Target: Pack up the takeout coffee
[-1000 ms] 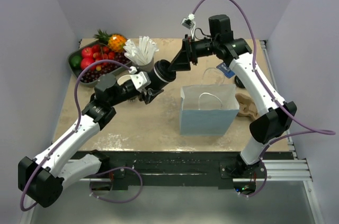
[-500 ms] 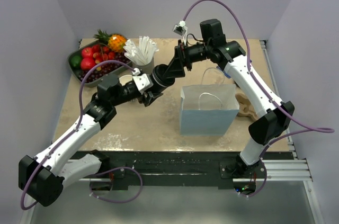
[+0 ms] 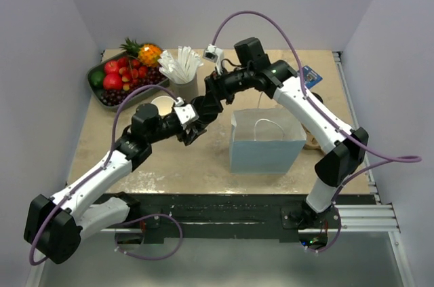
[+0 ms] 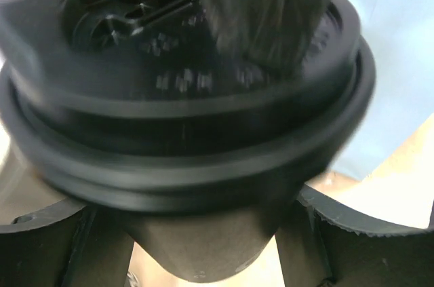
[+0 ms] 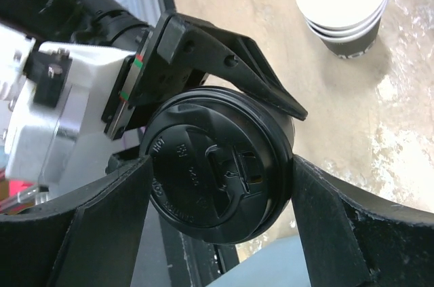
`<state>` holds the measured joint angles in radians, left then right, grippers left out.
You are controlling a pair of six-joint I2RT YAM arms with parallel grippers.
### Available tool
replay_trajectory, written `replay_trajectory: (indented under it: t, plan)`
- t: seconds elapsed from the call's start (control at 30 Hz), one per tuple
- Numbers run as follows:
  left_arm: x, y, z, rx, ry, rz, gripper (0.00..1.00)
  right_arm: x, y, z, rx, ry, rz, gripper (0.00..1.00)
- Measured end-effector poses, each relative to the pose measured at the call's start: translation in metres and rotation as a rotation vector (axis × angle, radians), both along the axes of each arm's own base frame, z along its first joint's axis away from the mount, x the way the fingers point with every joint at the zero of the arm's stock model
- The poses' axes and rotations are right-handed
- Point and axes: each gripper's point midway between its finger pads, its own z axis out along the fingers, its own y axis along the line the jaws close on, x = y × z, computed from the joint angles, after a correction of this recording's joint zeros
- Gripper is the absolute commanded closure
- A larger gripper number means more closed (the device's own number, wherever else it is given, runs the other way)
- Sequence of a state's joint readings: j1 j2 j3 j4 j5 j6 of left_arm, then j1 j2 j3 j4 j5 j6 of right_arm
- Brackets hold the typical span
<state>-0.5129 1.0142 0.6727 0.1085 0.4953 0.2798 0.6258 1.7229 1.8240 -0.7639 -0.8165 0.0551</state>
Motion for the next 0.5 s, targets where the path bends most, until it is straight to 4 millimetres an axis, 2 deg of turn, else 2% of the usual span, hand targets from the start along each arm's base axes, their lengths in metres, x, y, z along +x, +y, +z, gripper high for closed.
replay_trajectory:
  t: [0.27, 0.33, 0.5]
  plan:
    - [-0.016, 0.019, -0.06, 0.069, 0.135, 0.065, 0.2, -0.001, 0.024, -0.059, -0.131, 0.104, 0.001, 0.27]
    - [-0.023, 0.024, -0.071, 0.081, 0.154, 0.071, 0.17, -0.002, 0.029, -0.074, -0.159, 0.128, 0.002, 0.31]
    - [-0.032, 0.03, -0.085, 0.098, 0.165, 0.068, 0.15, -0.003, 0.036, -0.11, -0.225, 0.191, 0.007, 0.34]
